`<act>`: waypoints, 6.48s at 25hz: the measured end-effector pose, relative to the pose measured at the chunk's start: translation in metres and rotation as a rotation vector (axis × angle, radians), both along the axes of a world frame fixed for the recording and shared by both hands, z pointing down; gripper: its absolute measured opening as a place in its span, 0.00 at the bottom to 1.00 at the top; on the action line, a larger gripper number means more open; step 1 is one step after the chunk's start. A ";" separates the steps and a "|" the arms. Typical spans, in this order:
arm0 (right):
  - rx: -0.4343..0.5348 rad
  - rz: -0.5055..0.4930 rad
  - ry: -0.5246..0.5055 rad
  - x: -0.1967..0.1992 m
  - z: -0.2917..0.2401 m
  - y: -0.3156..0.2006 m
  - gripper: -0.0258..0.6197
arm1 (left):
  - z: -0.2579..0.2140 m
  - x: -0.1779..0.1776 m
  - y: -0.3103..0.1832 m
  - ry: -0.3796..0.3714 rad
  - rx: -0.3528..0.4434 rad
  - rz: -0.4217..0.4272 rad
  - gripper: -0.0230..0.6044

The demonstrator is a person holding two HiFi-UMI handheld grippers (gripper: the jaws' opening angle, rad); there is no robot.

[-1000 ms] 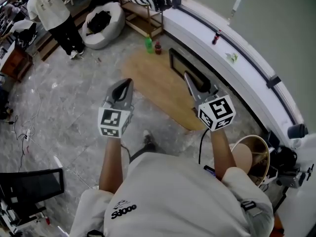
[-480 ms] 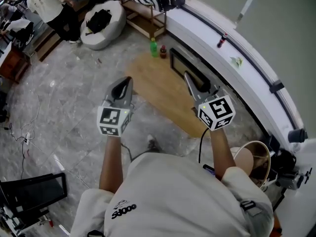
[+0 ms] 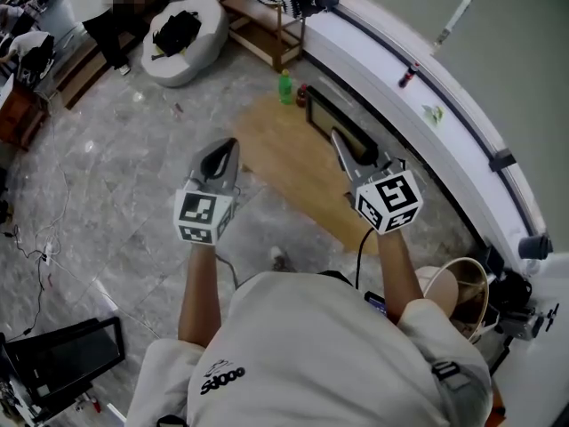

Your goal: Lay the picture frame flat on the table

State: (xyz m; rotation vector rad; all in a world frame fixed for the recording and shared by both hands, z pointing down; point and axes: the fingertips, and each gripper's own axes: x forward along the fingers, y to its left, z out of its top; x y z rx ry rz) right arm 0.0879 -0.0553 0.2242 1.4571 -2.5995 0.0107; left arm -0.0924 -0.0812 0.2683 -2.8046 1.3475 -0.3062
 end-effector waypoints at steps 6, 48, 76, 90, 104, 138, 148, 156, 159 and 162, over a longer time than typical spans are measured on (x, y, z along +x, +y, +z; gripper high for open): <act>-0.023 0.010 -0.001 -0.019 0.008 -0.022 0.06 | 0.009 -0.026 -0.028 0.019 -0.007 -0.011 0.05; -0.416 -0.091 -0.097 -0.029 0.273 -0.313 0.06 | 0.240 -0.022 -0.280 -0.042 -0.293 -0.118 0.05; -0.816 -0.151 -0.124 -0.083 0.548 -0.333 0.06 | 0.457 -0.020 -0.301 -0.054 -0.502 -0.134 0.05; -1.022 -0.125 -0.268 -0.094 0.620 -0.323 0.08 | 0.494 -0.019 -0.280 -0.059 -0.575 -0.128 0.05; -1.033 0.015 -0.163 -0.066 0.651 -0.337 0.36 | 0.503 -0.012 -0.274 -0.047 -0.607 -0.122 0.05; -1.079 0.048 -0.072 -0.008 0.656 -0.291 0.53 | 0.483 0.014 -0.257 -0.071 -0.591 -0.106 0.05; -0.965 0.006 -0.047 0.009 0.553 -0.279 0.47 | 0.415 0.025 -0.252 -0.068 -0.515 -0.106 0.05; -0.782 0.008 -0.078 0.010 0.433 -0.263 0.34 | 0.326 0.028 -0.238 -0.033 -0.404 -0.109 0.05; -0.711 0.007 -0.086 0.007 0.386 -0.250 0.30 | 0.284 0.026 -0.232 -0.021 -0.342 -0.111 0.05; -0.650 0.003 -0.098 -0.001 0.343 -0.233 0.28 | 0.246 0.019 -0.218 -0.002 -0.291 -0.123 0.05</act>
